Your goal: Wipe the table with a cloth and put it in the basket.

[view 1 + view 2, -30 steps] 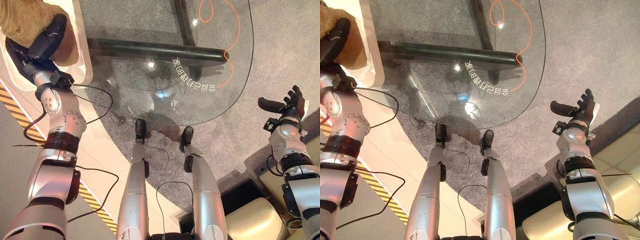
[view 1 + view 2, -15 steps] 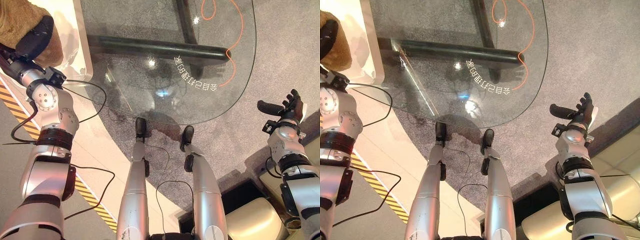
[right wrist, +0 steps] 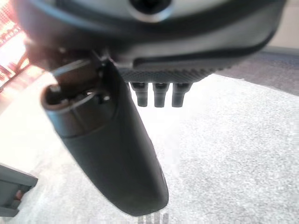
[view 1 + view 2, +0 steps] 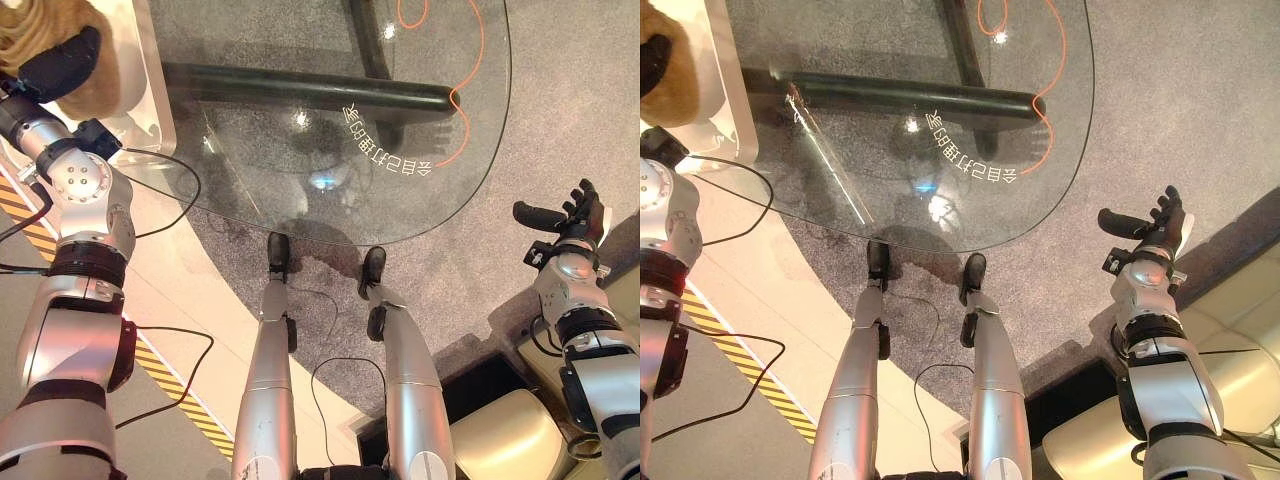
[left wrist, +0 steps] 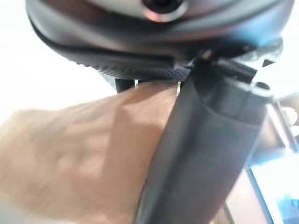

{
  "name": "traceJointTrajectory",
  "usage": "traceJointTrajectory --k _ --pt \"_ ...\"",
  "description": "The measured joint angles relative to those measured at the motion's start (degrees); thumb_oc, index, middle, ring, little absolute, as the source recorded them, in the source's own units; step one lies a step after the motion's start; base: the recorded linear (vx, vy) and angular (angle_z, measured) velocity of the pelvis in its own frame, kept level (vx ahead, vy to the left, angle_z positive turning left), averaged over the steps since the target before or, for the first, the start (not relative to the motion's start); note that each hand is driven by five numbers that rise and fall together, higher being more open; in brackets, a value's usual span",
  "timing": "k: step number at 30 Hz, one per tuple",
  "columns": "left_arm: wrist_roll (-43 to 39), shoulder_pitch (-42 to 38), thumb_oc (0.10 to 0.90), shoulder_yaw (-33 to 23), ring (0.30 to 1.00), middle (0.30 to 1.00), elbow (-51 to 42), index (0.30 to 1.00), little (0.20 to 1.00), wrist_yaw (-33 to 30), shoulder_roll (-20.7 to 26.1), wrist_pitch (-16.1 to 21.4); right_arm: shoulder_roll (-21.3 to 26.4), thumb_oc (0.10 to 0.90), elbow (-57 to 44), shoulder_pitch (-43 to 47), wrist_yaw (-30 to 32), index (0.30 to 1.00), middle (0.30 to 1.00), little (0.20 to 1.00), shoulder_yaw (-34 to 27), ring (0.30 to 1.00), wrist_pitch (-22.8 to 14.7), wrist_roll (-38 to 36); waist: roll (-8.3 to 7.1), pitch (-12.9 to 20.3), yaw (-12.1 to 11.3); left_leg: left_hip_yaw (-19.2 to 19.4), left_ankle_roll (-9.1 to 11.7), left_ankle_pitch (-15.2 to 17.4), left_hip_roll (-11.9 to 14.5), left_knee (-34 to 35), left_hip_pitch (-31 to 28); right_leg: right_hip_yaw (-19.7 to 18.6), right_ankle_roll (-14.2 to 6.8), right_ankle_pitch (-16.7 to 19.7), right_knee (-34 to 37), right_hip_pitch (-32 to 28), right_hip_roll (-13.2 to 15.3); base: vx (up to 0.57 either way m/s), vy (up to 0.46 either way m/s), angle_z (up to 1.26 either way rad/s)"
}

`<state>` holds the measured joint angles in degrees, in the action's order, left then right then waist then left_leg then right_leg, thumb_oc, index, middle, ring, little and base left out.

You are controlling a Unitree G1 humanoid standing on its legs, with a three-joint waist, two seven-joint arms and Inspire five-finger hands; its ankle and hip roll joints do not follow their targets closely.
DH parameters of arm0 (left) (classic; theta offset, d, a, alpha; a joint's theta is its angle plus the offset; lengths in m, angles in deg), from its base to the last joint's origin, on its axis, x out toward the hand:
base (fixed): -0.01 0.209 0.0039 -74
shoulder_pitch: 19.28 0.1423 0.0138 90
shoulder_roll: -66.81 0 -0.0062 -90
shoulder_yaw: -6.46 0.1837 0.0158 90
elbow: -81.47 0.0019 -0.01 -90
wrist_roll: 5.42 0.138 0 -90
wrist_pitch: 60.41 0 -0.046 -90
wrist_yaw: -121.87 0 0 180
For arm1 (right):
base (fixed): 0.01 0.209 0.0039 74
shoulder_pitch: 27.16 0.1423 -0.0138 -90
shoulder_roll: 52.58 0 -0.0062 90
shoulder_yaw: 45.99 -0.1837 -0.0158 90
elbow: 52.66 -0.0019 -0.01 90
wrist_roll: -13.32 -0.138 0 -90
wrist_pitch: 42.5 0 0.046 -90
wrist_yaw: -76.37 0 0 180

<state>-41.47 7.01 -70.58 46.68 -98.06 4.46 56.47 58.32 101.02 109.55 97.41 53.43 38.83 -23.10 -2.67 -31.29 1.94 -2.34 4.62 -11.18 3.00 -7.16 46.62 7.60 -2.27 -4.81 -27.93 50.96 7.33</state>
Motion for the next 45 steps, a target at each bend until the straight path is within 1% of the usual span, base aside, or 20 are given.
traceJointTrajectory --k 5,8,14,19,27,30,31,32,33,41,45 --pt "3.1 -2.2 0.1 0.1 0.3 0.3 1.1 0.3 0.2 -1.0 0.7 -3.5 -0.2 0.8 0.1 0.4 -0.1 0.9 0.9 0.9 0.0 0.9 -0.1 0.0 -0.01 0.0 0.0 0.0 0.1 0.0 0.2 -0.2 0.0 0.0 0.1 0.1 -0.1 0.0 -0.1 0.0 0.0 0.0" --pt "3.1 -3.3 0.1 1.9 0.3 0.3 3.5 0.3 0.2 -0.9 1.4 -6.1 -0.3 0.8 0.7 1.1 -0.1 0.9 0.9 0.9 0.9 0.9 -0.1 0.0 -0.01 0.0 0.2 0.0 0.1 0.0 0.2 -0.4 0.0 0.0 0.1 0.1 -0.3 0.0 -0.2 0.0 0.0 0.0" --pt "3.1 -3.7 0.1 2.0 0.3 0.3 5.7 0.3 0.2 -0.3 1.4 -10.4 -0.3 0.8 1.1 1.3 -0.1 0.9 0.9 0.9 1.1 0.9 -0.2 0.0 -0.03 0.0 0.5 0.0 0.1 0.0 0.2 -0.7 0.6 0.0 0.3 0.2 -0.4 0.4 -0.3 0.0 0.0 0.0" --pt "2.6 -3.7 0.1 2.0 0.3 0.3 7.9 0.3 0.2 0.6 1.4 -11.8 -0.7 0.8 1.3 2.0 -0.1 0.9 0.9 0.9 1.2 0.9 -0.2 0.0 -0.03 0.0 1.0 -0.1 0.1 0.0 0.2 -0.7 0.6 0.0 0.3 0.2 -0.4 0.5 -0.3 0.0 0.0 0.0" --pt "1.6 -3.7 0.1 2.0 0.3 0.3 7.9 0.3 0.2 1.0 1.4 -11.8 -0.7 0.8 1.2 2.4 -0.2 0.9 0.9 0.9 1.3 0.9 -0.2 0.0 -0.03 0.0 1.3 0.0 0.1 0.0 0.3 -0.7 0.9 -0.1 0.3 0.2 -0.5 0.9 -0.4 0.0 0.0 0.0" --pt "0.7 -3.7 0.1 2.0 0.3 0.3 7.9 0.3 0.2 2.3 1.4 -11.9 -0.7 0.8 1.2 2.4 -0.2 0.9 0.9 0.9 1.3 0.9 -0.2 0.0 -0.03 0.0 1.3 0.0 0.1 0.0 0.3 -0.7 1.1 -0.1 0.3 0.2 -0.5 1.1 -0.4 0.0 0.0 0.0" --pt "0.6 -3.7 0.383 2.0 0.542 0.542 7.9 0.542 0.483 2.9 1.4 -12.0 -0.7 0.8 1.3 2.4 -0.2 0.9 0.9 0.9 1.3 0.9 -0.2 0.0 -0.03 0.0 1.3 0.0 0.1 0.0 0.3 -0.7 1.2 -0.1 0.3 0.2 -0.5 1.1 -0.3 0.0 0.0 0.0" --pt "0.5 -3.7 0.696 2.0 0.811 0.811 7.9 0.811 0.796 3.0 1.4 -12.2 -0.8 0.8 1.2 2.4 -0.2 0.9 0.9 0.9 1.3 0.9 -0.2 0.0 -0.03 0.0 1.3 0.0 0.1 0.0 0.3 -0.7 1.2 -0.1 0.3 0.2 -0.5 1.1 -0.3 0.0 0.0 0.0" --pt "0.3 -3.7 0.8 2.0 0.9 0.9 7.9 0.9 0.9 3.1 1.4 -12.3 -0.8 0.8 1.2 2.4 -0.2 0.9 0.9 0.9 1.3 0.9 -0.2 0.0 -0.03 0.0 1.3 0.0 0.1 0.0 0.3 -0.7 1.2 -0.1 0.3 0.2 -0.5 1.1 -0.3 0.0 0.0 0.0" --pt "-2.8 -3.9 0.8 1.9 0.9 0.9 7.9 0.9 0.9 4.2 1.4 -12.6 -0.8 0.8 1.6 2.3 -1.2 0.9 0.9 0.9 1.3 0.9 -0.3 0.0 -0.03 0.0 1.3 0.0 0.1 -0.1 0.3 -0.9 1.1 -0.1 0.3 0.2 -0.7 1.1 -0.3 0.0 0.0 0.0" --pt "-3.7 -1.4 0.8 1.4 0.9 0.9 6.5 0.9 0.9 6.1 1.4 -12.6 -1.8 0.8 1.6 0.6 -3.4 0.9 0.9 0.9 1.5 0.9 -0.2 0.7 -0.03 0.0 1.3 0.0 0.1 -0.1 0.3 -0.8 -1.3 -0.1 0.3 0.2 -0.5 -1.5 -0.3 0.0 0.0 0.0"
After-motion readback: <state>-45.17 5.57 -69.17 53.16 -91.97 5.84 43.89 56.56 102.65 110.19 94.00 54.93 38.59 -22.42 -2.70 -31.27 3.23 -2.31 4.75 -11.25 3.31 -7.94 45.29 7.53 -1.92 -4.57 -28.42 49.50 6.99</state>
